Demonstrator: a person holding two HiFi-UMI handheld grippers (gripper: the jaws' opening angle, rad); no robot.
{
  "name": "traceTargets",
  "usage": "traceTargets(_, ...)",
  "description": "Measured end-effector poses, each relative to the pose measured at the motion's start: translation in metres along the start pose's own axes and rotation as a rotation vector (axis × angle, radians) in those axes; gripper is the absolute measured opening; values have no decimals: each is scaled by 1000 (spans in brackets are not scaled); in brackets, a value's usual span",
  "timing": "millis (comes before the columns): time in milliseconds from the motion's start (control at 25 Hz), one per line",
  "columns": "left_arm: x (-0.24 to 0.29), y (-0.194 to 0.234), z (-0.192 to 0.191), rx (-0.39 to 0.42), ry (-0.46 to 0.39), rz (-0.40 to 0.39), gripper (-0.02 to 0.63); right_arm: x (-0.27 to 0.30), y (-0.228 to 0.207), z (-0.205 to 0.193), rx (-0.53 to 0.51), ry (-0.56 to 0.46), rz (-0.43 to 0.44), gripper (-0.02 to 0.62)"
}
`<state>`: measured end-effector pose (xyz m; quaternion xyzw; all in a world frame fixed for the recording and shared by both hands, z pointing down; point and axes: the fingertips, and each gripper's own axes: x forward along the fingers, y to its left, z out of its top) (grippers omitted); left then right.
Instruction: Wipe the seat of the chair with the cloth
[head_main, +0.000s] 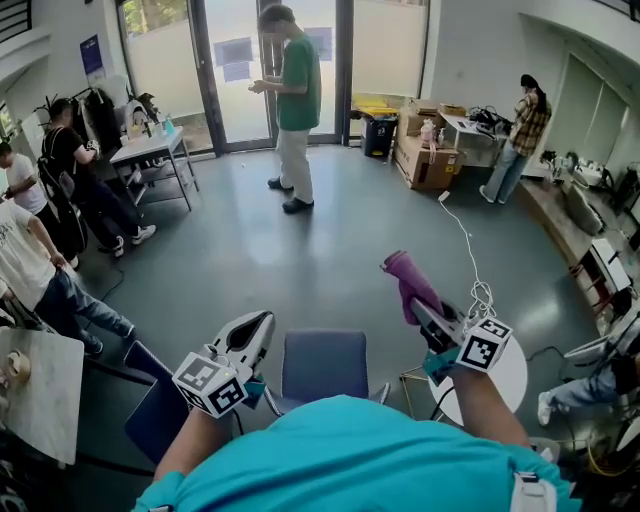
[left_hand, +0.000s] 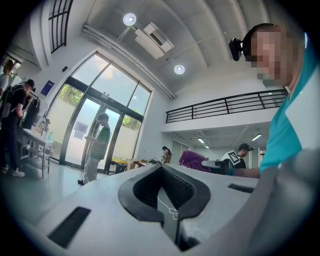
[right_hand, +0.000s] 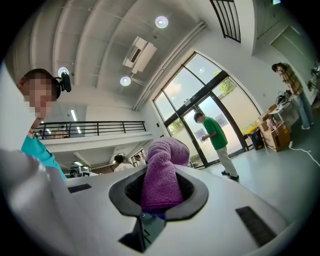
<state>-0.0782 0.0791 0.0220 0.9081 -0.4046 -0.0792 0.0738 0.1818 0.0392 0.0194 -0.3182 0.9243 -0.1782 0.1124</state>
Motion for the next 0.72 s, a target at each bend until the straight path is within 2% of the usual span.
traceTargets(720,-4,1,-2,-16,-7,18,-11,1,-2,-6,-35,44,-14,54)
